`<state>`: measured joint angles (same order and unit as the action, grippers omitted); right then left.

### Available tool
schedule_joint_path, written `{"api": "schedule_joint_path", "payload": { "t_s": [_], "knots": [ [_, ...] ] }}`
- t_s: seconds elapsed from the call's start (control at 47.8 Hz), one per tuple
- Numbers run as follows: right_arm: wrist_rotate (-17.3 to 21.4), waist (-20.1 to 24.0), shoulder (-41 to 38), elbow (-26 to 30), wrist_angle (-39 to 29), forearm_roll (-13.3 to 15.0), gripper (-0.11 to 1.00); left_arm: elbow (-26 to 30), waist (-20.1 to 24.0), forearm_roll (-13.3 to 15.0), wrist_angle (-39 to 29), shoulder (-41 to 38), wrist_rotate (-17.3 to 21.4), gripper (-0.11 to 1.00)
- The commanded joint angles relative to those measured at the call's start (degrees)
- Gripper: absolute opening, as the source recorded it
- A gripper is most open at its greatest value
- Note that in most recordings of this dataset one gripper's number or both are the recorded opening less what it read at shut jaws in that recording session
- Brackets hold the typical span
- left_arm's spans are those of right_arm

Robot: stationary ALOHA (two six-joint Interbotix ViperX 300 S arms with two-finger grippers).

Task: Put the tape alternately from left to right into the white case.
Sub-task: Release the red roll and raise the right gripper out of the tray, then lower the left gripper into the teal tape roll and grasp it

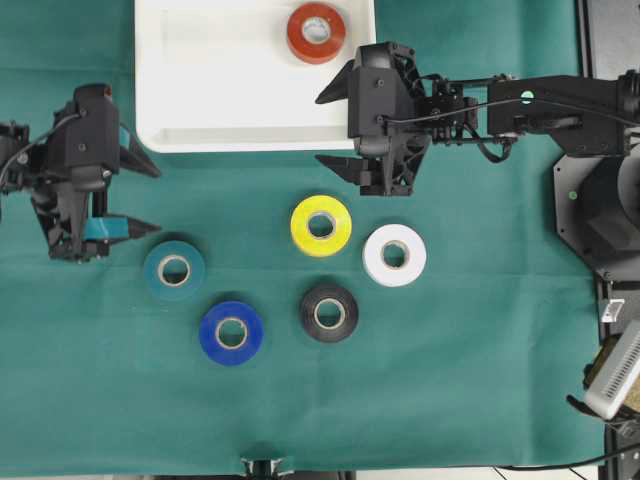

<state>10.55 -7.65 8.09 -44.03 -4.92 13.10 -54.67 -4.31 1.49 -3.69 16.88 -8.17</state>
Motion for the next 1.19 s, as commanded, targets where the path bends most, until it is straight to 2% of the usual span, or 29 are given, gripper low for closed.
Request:
{"api": "schedule_joint_path", "payload": {
  "t_s": [0.0, 0.167, 0.314, 1.171],
  "knots": [
    [0.2, 0.1, 1.2, 0.5, 0.4, -0.1, 0.76, 1.4, -1.9, 0.2, 0.2, 0.4, -1.0, 0.92],
    [0.2, 0.1, 1.2, 0.4, 0.4, -0.1, 0.76, 1.4, -4.5, 0.1, 0.2, 0.2, -3.8, 0.92],
    [0.2, 0.1, 1.2, 0.4, 0.4, 0.0, 0.76, 1.5, -4.7, 0.2, 0.2, -0.5, -4.7, 0.92],
    [0.2, 0.1, 1.1, 0.4, 0.4, 0.0, 0.76, 6.3, -4.7, 0.1, 0.2, -16.1, -4.7, 0.92]
  ]
}}
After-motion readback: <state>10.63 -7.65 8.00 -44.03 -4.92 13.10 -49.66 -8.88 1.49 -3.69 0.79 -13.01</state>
